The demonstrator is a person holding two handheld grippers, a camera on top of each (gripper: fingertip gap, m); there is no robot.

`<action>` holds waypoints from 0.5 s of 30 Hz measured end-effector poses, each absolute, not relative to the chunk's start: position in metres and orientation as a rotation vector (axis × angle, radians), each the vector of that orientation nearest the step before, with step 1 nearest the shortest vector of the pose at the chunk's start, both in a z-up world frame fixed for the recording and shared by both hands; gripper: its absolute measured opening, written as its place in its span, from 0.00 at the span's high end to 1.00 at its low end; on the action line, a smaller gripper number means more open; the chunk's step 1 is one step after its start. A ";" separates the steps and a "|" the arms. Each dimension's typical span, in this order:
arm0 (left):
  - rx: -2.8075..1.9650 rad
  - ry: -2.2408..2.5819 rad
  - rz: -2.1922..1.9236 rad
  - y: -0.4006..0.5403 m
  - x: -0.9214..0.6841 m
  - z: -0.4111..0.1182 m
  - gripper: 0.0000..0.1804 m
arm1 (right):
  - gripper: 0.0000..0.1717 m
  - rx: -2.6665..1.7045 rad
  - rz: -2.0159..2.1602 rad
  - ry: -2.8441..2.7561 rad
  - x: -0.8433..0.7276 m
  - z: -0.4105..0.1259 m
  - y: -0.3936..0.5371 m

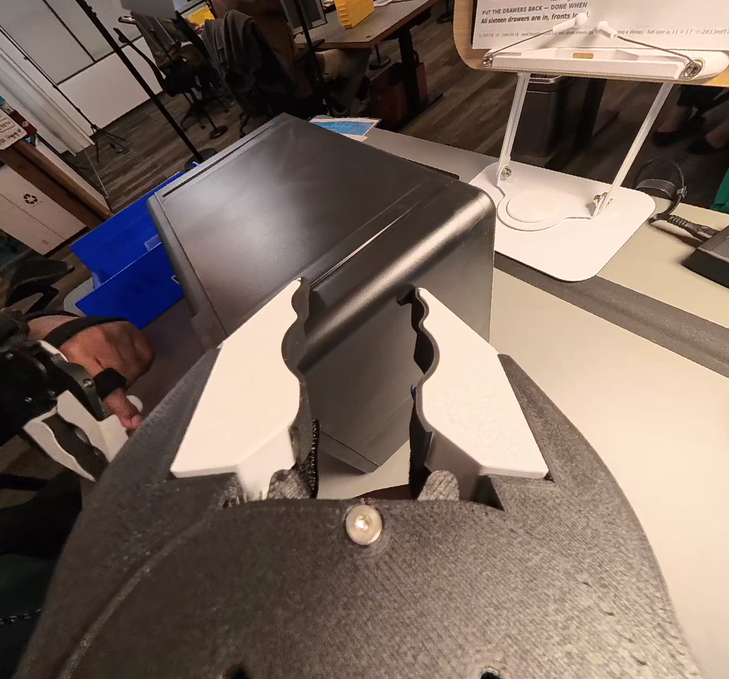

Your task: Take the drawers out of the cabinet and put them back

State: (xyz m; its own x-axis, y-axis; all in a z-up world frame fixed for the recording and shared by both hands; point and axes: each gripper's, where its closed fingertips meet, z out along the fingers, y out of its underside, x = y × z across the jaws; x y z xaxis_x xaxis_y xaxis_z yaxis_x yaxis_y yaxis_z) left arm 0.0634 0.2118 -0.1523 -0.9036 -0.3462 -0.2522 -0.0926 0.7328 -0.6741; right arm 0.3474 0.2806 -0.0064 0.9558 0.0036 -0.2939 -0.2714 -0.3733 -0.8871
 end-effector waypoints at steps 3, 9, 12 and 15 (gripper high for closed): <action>-0.340 2.497 -1.105 0.205 0.069 -0.127 0.91 | 0.69 -1.931 0.301 0.195 0.347 -0.006 0.280; -0.376 2.412 -1.164 0.195 0.096 -0.080 0.91 | 0.68 -1.922 0.302 0.207 0.347 -0.006 0.281; -0.387 2.423 -1.141 0.188 0.114 -0.063 0.91 | 0.68 -1.921 0.301 0.209 0.347 -0.006 0.281; -0.419 2.467 -1.104 0.183 0.133 -0.054 0.91 | 0.68 -1.919 0.303 0.210 0.347 -0.006 0.281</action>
State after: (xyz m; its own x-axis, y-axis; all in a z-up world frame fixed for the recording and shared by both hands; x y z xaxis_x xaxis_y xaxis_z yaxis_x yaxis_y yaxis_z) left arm 0.1333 0.1828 -0.0536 -0.8736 -0.4244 -0.2381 -0.1053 0.6425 -0.7591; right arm 0.3470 0.2807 -0.0064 0.9511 -0.0010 -0.3088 -0.2887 -0.3579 -0.8880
